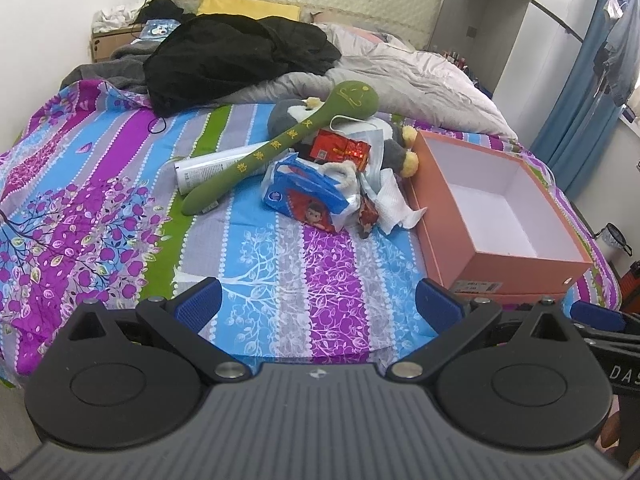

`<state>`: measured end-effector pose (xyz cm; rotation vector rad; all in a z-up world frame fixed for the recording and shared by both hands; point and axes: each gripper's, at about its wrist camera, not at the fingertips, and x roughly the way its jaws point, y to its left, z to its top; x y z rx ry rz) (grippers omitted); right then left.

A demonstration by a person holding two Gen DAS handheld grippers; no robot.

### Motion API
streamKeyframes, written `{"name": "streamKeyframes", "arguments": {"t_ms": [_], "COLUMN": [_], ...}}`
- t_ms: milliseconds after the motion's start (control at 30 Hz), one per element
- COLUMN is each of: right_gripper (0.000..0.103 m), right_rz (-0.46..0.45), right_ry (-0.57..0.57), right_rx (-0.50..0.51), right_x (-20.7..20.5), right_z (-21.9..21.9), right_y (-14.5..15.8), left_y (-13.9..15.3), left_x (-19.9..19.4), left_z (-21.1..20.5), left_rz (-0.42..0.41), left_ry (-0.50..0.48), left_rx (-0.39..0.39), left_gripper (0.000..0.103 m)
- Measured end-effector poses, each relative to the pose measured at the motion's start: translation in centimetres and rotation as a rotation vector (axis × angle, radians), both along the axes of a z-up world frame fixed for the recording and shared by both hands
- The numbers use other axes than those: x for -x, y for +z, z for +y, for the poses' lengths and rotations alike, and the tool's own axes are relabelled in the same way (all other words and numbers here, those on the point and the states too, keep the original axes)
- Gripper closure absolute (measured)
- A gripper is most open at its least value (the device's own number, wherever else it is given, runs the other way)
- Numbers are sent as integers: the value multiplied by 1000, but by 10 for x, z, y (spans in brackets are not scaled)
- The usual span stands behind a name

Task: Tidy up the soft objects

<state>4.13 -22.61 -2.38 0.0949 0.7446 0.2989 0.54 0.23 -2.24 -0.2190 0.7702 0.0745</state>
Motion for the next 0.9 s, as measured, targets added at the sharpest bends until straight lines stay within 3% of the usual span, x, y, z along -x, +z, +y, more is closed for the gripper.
{"name": "streamKeyframes", "arguments": {"t_ms": [467, 833, 900], "right_gripper": [0, 0, 4], "right_rz": [11, 6, 1], "right_ry": [-5, 43, 49], "right_rx": [-18, -27, -17], "right_x": [1, -11, -16], "right_z": [-3, 1, 6], "right_y": [-11, -33, -38], "left_y": [-14, -37, -41], "left_x": [-11, -44, -51], "left_z": [-2, -7, -6], "left_rz": [41, 70, 75], "left_ry": [-24, -67, -70], "left_rx": [8, -14, -18], "left_gripper": [0, 0, 0]}}
